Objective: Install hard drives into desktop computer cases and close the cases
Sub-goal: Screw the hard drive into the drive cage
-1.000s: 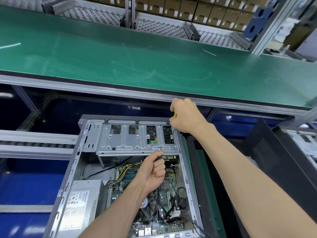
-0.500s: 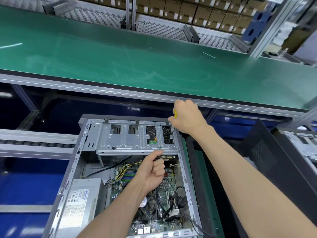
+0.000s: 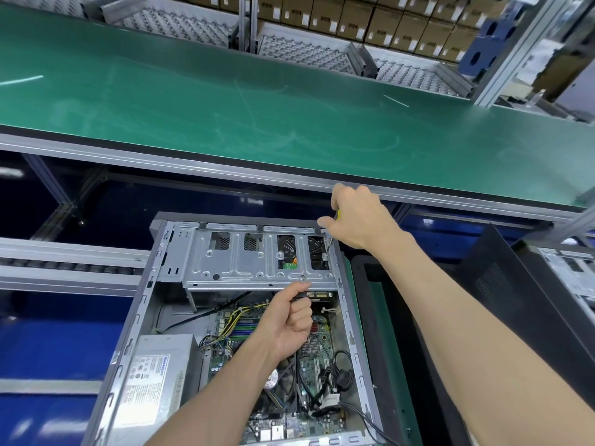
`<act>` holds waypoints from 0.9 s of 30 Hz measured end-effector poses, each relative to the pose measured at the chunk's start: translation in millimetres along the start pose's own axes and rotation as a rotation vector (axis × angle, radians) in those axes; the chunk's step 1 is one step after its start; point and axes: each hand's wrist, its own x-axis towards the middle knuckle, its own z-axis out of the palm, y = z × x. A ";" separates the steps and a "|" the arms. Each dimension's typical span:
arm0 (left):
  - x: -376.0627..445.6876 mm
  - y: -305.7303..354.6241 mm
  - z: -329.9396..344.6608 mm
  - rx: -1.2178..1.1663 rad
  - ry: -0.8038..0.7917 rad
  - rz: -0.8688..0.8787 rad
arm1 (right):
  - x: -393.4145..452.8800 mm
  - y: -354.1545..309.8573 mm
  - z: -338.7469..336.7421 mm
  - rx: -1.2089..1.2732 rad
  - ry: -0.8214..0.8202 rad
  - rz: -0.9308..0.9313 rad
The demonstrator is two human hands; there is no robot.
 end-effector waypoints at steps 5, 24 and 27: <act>0.0 0.4 0.6 0.003 -0.002 -0.004 | 3.3 -1.5 -0.8 -0.011 -0.038 -0.027; -2.1 0.8 3.9 0.025 0.014 -0.007 | 2.9 8.9 -5.9 0.007 -0.084 -0.040; -3.2 0.6 3.9 0.024 0.010 -0.009 | 4.7 6.1 -1.5 -0.025 -0.036 -0.015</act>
